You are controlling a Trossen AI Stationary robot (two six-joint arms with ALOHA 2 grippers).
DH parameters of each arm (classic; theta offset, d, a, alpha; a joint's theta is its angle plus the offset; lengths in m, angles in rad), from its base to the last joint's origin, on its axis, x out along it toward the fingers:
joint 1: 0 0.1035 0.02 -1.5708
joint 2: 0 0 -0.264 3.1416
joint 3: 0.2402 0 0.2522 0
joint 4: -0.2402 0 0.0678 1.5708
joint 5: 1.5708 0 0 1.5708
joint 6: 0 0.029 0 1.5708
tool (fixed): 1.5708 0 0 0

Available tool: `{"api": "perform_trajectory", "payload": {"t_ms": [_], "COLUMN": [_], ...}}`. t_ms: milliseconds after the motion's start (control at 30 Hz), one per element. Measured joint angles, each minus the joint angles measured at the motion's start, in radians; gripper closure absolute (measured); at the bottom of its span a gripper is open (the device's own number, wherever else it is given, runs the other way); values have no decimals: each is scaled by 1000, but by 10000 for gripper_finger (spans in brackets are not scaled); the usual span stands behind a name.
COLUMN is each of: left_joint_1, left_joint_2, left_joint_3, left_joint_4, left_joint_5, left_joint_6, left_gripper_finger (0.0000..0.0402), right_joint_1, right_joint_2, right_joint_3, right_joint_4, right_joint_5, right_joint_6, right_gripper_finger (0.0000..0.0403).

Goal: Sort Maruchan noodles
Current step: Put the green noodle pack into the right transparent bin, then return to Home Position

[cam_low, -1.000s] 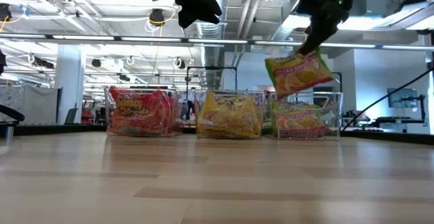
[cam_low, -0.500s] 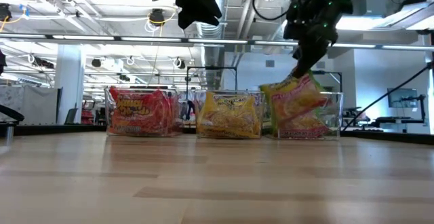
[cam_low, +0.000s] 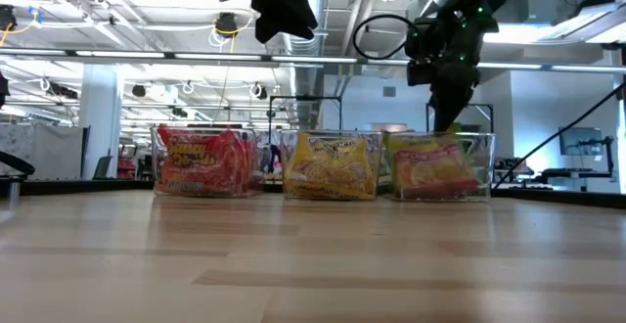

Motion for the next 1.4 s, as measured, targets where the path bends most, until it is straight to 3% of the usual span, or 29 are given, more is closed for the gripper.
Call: {"api": "perform_trajectory", "payload": {"t_ms": [367,633,767,1167,1400], "left_joint_1": [8,-4,-25,-48,-49], "left_joint_2": [-15,-158,-273,-728,-919], "left_joint_3": [0,-11,-61,-453,-719], "left_joint_4": [-11,-89,-130,109,240], "left_joint_5": [7,10,9,11,41], "left_joint_6": [-73,-50,-58,-67,-113], "left_gripper_finger": [295,295,295,295,295], "right_joint_1": [3,14,28,124,167], "right_joint_2": [-26,-26,-50,-272,-380], "right_joint_3": [54,116,140,146,146], "right_joint_4": [-148,-174,-159,98,165], "right_joint_5": [-1,-17,-93,-142,-138], "right_joint_6": [89,147,163,302,325], "right_gripper_finger": [222,219,222,222,223]}}
